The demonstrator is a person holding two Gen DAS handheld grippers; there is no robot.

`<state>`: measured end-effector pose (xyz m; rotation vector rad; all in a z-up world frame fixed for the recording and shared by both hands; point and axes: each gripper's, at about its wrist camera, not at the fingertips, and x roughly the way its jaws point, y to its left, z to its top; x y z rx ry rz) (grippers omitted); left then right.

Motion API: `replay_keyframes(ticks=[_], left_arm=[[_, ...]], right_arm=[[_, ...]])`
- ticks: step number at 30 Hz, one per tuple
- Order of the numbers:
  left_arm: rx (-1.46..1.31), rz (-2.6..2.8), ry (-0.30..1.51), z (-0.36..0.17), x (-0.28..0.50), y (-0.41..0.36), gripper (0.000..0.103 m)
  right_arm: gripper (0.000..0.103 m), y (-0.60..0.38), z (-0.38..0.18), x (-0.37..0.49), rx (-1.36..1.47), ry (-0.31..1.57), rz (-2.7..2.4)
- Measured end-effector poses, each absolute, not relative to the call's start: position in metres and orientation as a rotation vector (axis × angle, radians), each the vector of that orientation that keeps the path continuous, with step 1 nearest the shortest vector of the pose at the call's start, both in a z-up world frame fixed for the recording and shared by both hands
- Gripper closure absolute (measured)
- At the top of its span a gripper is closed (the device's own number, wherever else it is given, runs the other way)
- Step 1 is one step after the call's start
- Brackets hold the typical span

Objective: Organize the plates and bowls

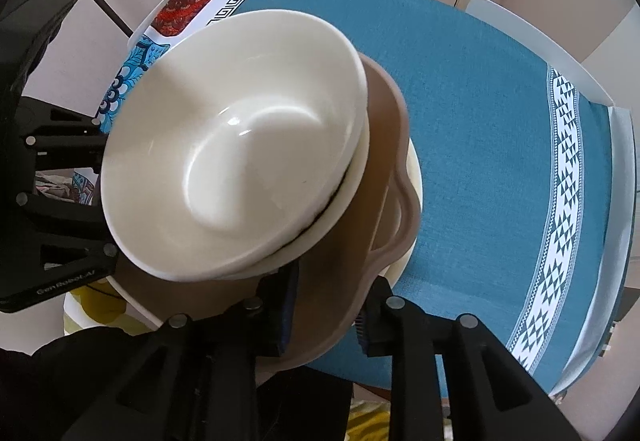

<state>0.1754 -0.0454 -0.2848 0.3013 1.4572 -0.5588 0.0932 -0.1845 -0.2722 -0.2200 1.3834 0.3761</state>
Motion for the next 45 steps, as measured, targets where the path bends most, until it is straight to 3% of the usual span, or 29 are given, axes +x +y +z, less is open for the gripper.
replay_keyframes(ticks=[7,9,10,25,29,34,35,36,37,38,41,43,45], left_arm=[[0.277,-0.575,1.476,-0.277,0.174,-0.042,0.083],[0.272,-0.573,1.476,-0.275,0.174,-0.040,0.082],[0.271,-0.572,1.476,-0.275,0.174,-0.038,0.082],[0.179,-0.417,1.389,-0.223,0.127,-0.018,0.082],[0.093,-0.395,1.259,-0.183,0.104,-0.013,0.082],[0.029,-0.318,0.855,-0.092,0.058,-0.015,0.082],[0.027,-0.304,0.796,-0.078,0.050,-0.016,0.080],[0.024,-0.290,0.736,-0.065,0.041,-0.018,0.074],[0.020,-0.278,0.692,-0.055,0.035,-0.020,0.042],[0.014,-0.254,0.627,-0.042,0.027,-0.023,0.000],[0.016,-0.222,0.464,-0.022,0.003,-0.026,0.000],[0.040,-0.204,0.448,-0.014,-0.003,-0.032,0.000],[0.042,-0.178,0.436,-0.010,-0.010,-0.036,0.000]], right_arm=[[0.073,-0.189,-0.264,0.089,-0.227,1.401,0.342],[0.058,-0.193,-0.261,0.087,-0.220,1.399,0.337],[0.056,-0.196,-0.259,0.085,-0.212,1.399,0.333],[0.056,-0.224,-0.220,0.061,-0.153,1.308,0.359],[0.056,-0.238,-0.190,0.043,-0.092,1.219,0.352],[0.056,-0.253,-0.119,0.009,-0.056,0.984,0.315],[0.051,-0.255,-0.103,0.000,-0.048,0.925,0.302],[0.037,-0.258,-0.090,-0.007,-0.041,0.879,0.288],[0.030,-0.260,-0.075,-0.015,-0.028,0.826,0.270],[0.019,-0.264,-0.061,-0.024,-0.010,0.769,0.251],[0.017,-0.271,-0.030,-0.046,0.030,0.651,0.204],[0.016,-0.273,-0.016,-0.058,0.032,0.595,0.167],[0.006,-0.275,-0.010,-0.066,0.034,0.571,0.152]])
